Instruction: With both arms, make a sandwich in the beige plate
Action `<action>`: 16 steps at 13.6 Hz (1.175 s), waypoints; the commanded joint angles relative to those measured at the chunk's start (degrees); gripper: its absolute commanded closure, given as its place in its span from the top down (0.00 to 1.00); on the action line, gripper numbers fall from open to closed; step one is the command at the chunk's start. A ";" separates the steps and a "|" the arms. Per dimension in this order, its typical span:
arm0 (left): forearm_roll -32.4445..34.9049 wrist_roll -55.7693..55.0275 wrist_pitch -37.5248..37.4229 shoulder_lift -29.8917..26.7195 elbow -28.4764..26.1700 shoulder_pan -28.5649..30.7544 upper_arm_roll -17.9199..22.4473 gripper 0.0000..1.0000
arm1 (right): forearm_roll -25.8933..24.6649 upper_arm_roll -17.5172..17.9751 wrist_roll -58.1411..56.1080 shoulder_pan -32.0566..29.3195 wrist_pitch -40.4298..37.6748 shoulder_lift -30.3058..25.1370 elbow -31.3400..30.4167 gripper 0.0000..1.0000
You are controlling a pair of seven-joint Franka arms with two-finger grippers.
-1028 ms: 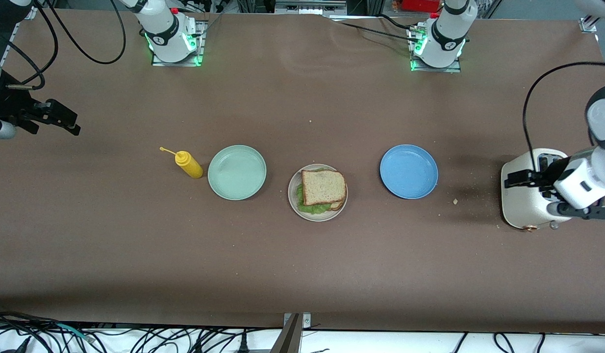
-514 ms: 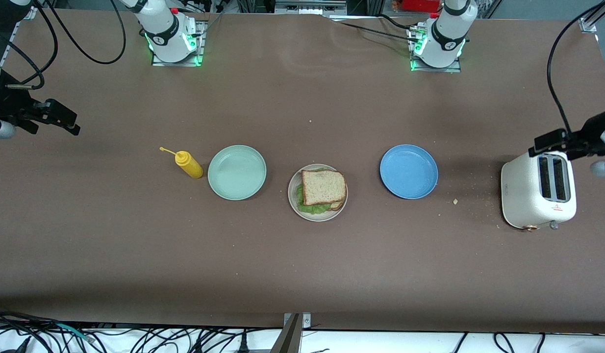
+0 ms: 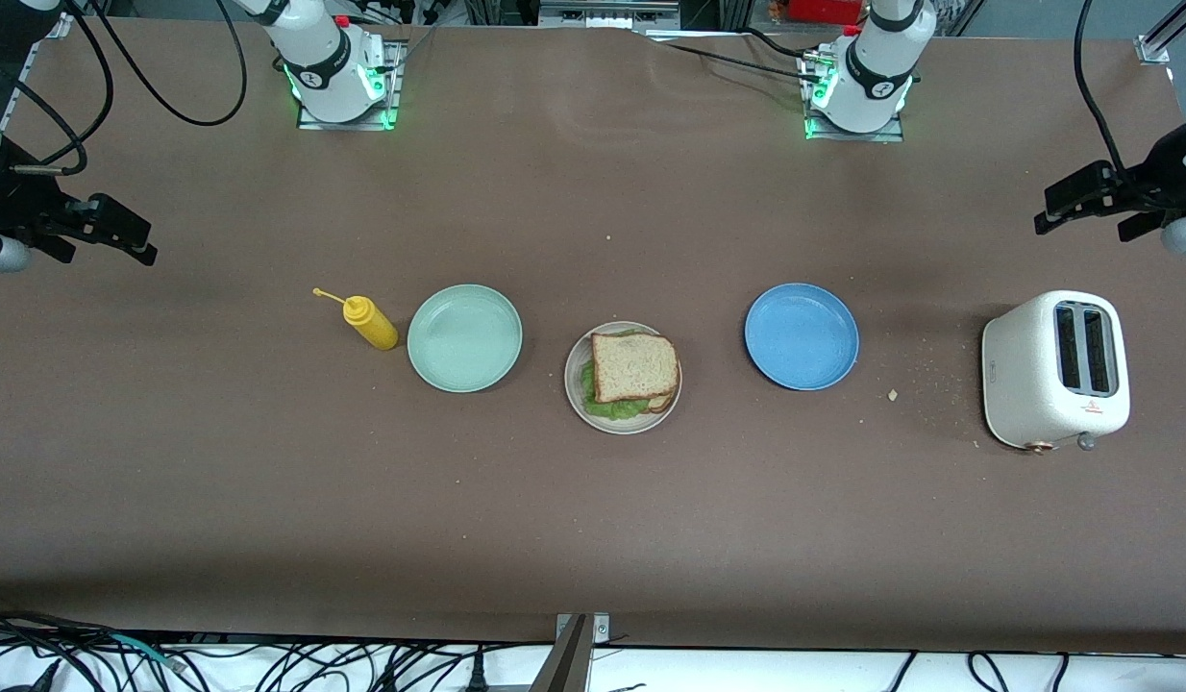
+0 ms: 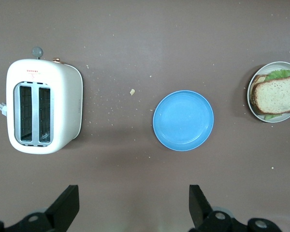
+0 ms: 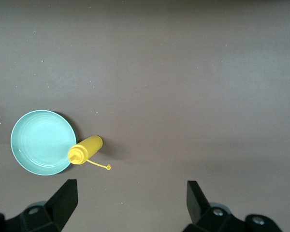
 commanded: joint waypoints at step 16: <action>6.58 -0.62 5.91 -2.09 -2.63 0.05 -2.78 1.00 | 1.06 -0.14 -0.56 -0.25 -1.25 1.11 1.69 1.00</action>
